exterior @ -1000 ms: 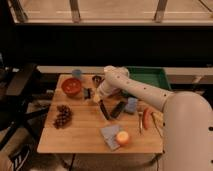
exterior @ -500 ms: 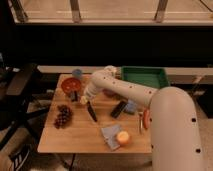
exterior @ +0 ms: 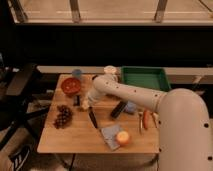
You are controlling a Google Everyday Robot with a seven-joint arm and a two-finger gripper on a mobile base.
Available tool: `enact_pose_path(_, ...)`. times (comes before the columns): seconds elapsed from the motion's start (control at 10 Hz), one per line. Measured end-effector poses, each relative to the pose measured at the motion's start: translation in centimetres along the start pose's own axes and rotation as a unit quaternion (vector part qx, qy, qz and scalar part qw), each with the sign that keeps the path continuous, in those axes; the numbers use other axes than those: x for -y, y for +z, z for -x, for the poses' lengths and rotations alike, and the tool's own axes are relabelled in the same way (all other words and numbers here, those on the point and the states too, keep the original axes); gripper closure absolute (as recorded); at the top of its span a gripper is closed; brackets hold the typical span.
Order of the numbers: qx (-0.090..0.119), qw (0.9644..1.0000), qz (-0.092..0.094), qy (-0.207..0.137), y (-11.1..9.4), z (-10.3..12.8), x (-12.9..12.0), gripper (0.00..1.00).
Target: Wipe table surface with brush
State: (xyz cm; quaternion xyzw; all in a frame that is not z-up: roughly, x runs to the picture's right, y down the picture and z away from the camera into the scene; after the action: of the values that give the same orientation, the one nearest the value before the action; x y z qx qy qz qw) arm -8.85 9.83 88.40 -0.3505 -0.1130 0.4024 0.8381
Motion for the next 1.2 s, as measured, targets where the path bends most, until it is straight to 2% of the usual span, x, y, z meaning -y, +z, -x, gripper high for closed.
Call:
enact_pose_path(0.2,-0.006,0.9995,-0.016,0.025,-2.5,-3.7,2.7,1.0)
enact_pose_path(0.4,-0.011,0.9992,-0.03,0.024,-4.3,-4.9,5.2,1.0)
enact_pose_path(0.6,-0.008,0.9993,-0.036,0.011,-5.3,-4.5,6.7,1.0)
enact_pose_path(0.8,-0.006,0.9995,-0.032,-0.007,-5.3,-3.4,7.0,1.0)
enact_pose_path(1.0,-0.004,0.9995,-0.018,-0.026,-4.1,-1.4,5.7,1.0)
enact_pose_path(1.2,-0.004,0.9995,-0.005,-0.031,-1.9,0.7,2.7,1.0)
